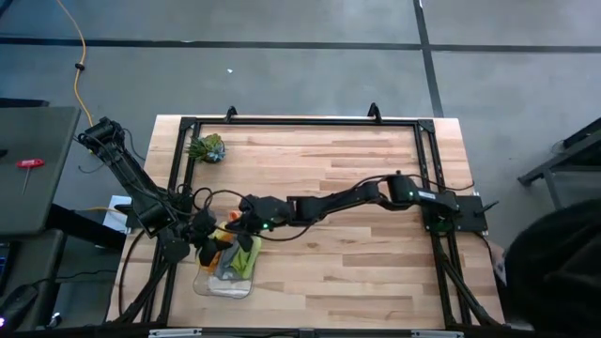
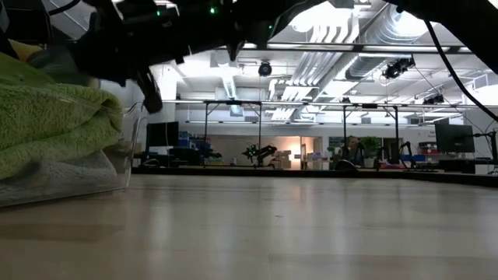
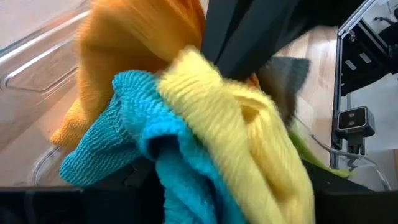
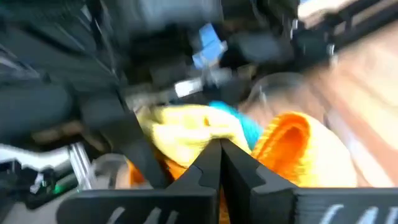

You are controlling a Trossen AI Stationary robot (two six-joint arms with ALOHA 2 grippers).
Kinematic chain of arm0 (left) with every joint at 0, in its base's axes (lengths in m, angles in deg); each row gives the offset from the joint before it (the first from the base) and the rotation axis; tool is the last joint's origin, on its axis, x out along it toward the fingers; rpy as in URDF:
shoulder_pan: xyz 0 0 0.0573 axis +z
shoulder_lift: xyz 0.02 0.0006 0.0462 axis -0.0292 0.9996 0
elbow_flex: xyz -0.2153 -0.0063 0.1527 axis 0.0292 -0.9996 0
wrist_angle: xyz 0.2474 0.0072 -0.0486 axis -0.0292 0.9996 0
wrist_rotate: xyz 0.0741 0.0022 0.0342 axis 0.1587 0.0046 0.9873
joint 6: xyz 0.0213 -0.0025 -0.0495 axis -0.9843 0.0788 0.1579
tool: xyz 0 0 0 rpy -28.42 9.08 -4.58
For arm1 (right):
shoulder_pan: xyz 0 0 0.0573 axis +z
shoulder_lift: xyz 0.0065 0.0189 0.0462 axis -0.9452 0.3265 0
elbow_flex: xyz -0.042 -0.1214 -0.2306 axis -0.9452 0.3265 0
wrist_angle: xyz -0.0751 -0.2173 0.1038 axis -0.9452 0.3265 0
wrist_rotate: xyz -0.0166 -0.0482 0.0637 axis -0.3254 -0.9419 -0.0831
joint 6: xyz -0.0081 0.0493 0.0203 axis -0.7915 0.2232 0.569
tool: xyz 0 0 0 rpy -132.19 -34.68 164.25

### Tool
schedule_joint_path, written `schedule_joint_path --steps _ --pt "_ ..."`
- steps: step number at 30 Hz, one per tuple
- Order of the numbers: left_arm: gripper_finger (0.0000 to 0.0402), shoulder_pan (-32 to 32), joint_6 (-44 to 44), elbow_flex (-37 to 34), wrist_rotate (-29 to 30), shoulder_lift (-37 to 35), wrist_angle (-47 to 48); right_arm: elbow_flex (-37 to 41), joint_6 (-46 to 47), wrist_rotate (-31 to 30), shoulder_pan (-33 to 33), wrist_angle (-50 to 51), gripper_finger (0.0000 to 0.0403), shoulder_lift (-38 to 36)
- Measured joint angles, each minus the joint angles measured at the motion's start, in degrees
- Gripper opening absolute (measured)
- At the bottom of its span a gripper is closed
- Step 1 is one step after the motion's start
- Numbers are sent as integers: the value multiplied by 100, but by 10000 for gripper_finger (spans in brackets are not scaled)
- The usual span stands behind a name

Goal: Fold microfiber towels
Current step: Put the stacked towels into the transparent bin

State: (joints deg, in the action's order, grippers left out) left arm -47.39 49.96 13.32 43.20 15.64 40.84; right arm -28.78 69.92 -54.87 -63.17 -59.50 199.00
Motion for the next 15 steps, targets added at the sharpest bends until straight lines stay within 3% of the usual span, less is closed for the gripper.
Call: schedule_joint_path --steps 7,15 --pt "211 0 -285 25 -51 -139 -39 0 55 271 17 211 0 82" --pt "211 2 -164 492 -218 -216 828 0 -41 335 22 271 0 82"
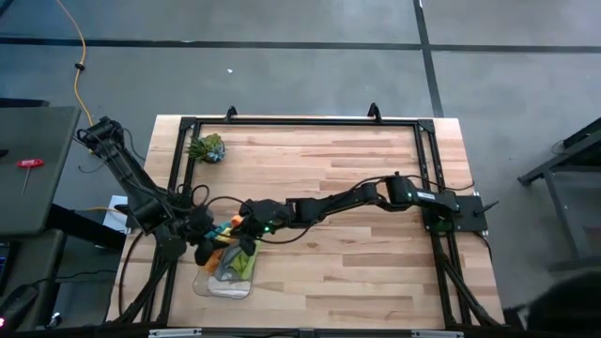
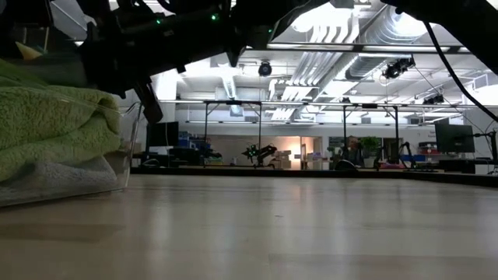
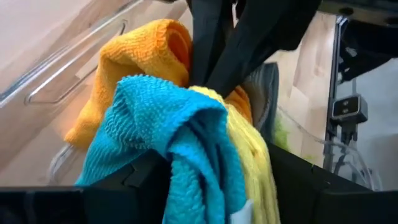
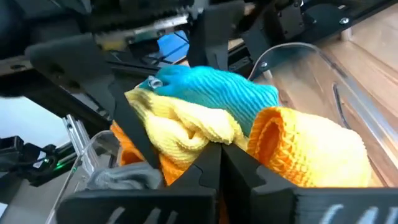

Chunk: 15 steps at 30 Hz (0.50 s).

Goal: Fold microfiber towels
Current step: Put the stacked towels into the transparent bin

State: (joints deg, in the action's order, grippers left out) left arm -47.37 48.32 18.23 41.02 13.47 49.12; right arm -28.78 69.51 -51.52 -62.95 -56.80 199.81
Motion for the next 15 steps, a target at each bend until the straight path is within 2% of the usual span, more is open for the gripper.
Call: schedule_joint_path --steps 10,15 --pt "211 -2 -260 530 -381 -11 460 0 -121 2 4 37 0 0" --pt "211 -2 -513 747 -786 -13 459 0 -323 2 -18 39 0 0"
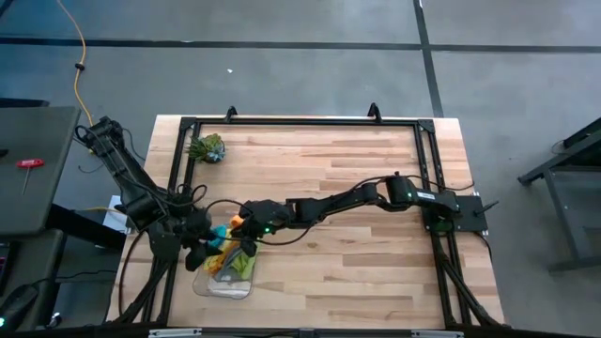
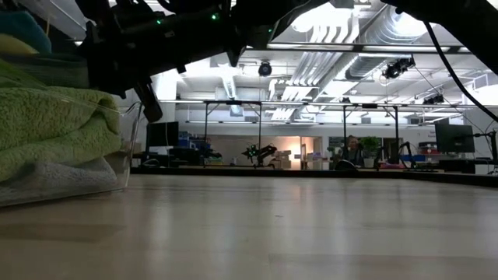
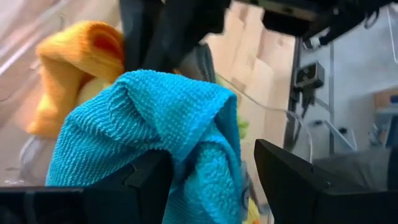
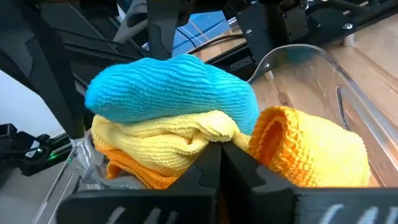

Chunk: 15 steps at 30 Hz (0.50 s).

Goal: Fold microfiber towels
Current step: Put the stacked towels into the transparent bin

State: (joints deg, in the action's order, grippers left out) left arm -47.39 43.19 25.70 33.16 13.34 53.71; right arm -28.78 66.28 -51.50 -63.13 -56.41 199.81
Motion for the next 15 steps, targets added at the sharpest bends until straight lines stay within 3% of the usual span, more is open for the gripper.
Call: schedule_joint_path --steps 4,15 --pt "211 0 -43 13 -103 0 140 0 -33 2 -48 0 0 -7" --pt "211 -2 265 -40 365 15 622 7 -271 190 -118 104 0 -145"
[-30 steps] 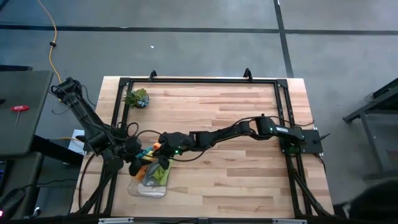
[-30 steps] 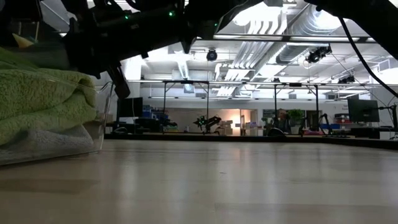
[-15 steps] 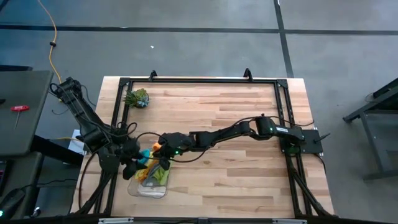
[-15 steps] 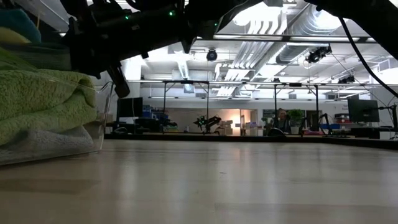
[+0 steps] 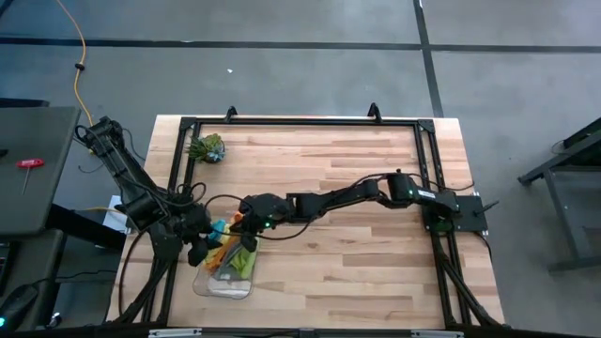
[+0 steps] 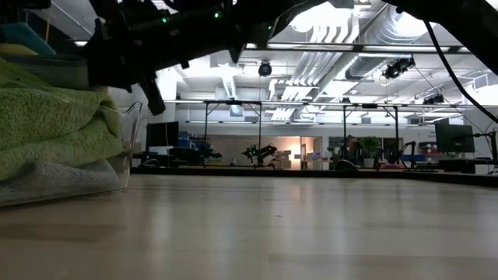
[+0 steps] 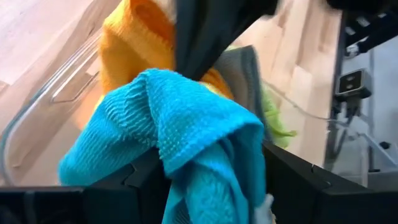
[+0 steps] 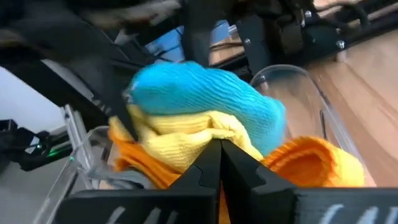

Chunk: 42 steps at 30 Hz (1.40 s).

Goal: Fold microfiber towels
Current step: Put the stacked towels into the transparent bin

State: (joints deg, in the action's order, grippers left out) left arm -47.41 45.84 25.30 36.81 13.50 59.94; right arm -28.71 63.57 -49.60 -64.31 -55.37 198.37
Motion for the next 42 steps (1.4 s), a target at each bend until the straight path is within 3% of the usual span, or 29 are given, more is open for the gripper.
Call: schedule_joint_path --steps 9,16,22,35,42 --pt "211 0 -331 -53 160 2 122 -2 -176 69 -26 -60 0 -176" --pt "211 169 -583 -55 80 234 125 -4 -22 -563 63 -793 0 -102" --pt "211 495 -997 -57 -153 404 -233 -4 50 -696 62 -1003 0 11" --pt "211 673 -1353 -56 -266 393 -509 -9 360 -575 80 -601 0 326" --pt "211 678 -1953 349 -269 86 -390 -9 249 -472 96 -381 0 333"
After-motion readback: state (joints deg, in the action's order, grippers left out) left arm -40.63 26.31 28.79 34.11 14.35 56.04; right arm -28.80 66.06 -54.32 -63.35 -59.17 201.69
